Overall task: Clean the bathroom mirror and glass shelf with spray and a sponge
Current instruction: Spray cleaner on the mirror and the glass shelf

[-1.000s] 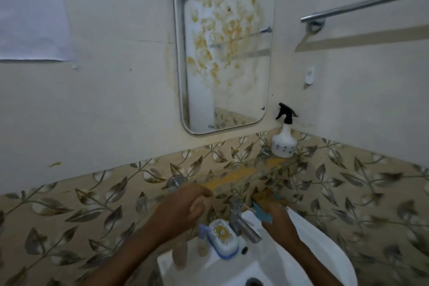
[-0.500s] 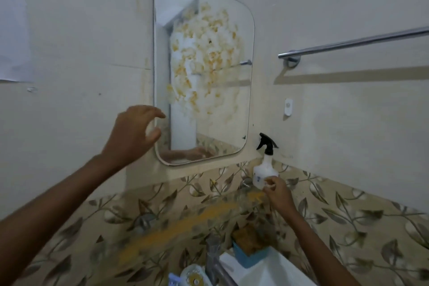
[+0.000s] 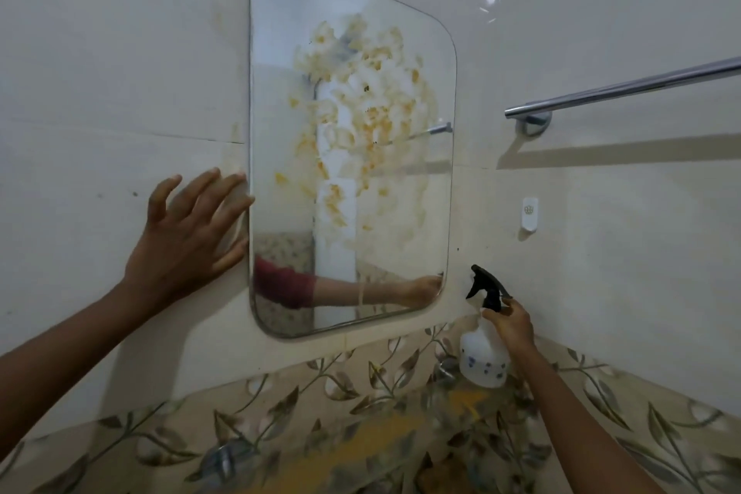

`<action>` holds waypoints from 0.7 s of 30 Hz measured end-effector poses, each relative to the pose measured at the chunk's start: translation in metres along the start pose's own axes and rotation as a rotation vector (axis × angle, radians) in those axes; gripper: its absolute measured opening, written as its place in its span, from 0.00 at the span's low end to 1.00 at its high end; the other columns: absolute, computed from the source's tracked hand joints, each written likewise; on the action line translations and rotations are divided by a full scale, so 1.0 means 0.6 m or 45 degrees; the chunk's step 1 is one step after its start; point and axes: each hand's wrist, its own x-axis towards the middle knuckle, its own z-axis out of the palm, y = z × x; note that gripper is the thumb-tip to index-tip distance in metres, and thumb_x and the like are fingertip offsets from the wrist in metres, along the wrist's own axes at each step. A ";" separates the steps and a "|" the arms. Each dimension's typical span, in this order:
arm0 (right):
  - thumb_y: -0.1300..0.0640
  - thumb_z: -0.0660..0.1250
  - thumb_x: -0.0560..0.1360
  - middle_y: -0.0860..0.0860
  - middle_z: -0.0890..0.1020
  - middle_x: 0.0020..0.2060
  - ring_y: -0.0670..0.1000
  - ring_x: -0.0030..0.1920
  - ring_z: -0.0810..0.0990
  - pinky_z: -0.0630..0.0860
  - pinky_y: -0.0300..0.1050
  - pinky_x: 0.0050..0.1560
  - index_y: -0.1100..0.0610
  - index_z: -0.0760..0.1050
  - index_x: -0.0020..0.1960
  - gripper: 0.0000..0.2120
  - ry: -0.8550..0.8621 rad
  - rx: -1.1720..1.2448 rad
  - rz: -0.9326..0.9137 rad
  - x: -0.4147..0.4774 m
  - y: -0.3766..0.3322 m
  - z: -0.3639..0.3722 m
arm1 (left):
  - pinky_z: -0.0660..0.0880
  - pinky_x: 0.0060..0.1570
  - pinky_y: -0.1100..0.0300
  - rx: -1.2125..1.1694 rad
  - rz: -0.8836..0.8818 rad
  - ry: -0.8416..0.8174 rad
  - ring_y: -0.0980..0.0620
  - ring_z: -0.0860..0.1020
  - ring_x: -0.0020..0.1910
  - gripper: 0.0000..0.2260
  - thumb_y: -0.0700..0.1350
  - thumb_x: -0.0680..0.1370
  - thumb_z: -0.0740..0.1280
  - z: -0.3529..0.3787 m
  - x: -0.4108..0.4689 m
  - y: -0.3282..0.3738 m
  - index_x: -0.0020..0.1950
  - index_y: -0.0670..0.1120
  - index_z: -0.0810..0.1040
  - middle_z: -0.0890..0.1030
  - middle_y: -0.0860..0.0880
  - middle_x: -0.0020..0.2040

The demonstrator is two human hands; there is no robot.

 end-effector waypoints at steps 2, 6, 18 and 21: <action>0.61 0.68 0.73 0.64 0.77 0.59 0.57 0.51 0.75 0.71 0.44 0.44 0.65 0.71 0.64 0.20 -0.024 0.029 -0.007 0.010 0.002 0.008 | 0.52 0.68 0.45 0.030 0.007 -0.013 0.40 0.65 0.70 0.26 0.58 0.78 0.53 0.003 -0.001 -0.001 0.70 0.45 0.66 0.67 0.41 0.72; 0.60 0.68 0.73 0.64 0.77 0.59 0.57 0.52 0.75 0.69 0.44 0.49 0.67 0.71 0.63 0.20 -0.012 0.134 -0.041 0.012 0.000 0.016 | 0.52 0.68 0.44 0.067 0.002 -0.035 0.40 0.65 0.71 0.27 0.60 0.77 0.53 0.004 0.000 0.000 0.70 0.45 0.65 0.66 0.41 0.72; 0.56 0.67 0.74 0.57 0.79 0.37 0.50 0.32 0.75 0.74 0.31 0.26 0.64 0.75 0.60 0.17 0.128 0.443 -0.284 -0.069 -0.113 -0.030 | 0.55 0.67 0.43 0.050 0.012 -0.040 0.40 0.64 0.71 0.28 0.61 0.76 0.54 0.004 0.001 0.000 0.68 0.44 0.67 0.67 0.41 0.72; 0.58 0.66 0.74 0.55 0.79 0.37 0.49 0.31 0.82 0.78 0.36 0.26 0.61 0.75 0.58 0.14 0.005 0.602 -0.303 -0.103 -0.146 -0.039 | 0.55 0.68 0.44 0.041 0.010 -0.041 0.40 0.64 0.71 0.28 0.61 0.76 0.54 0.004 0.000 0.000 0.68 0.44 0.68 0.67 0.42 0.72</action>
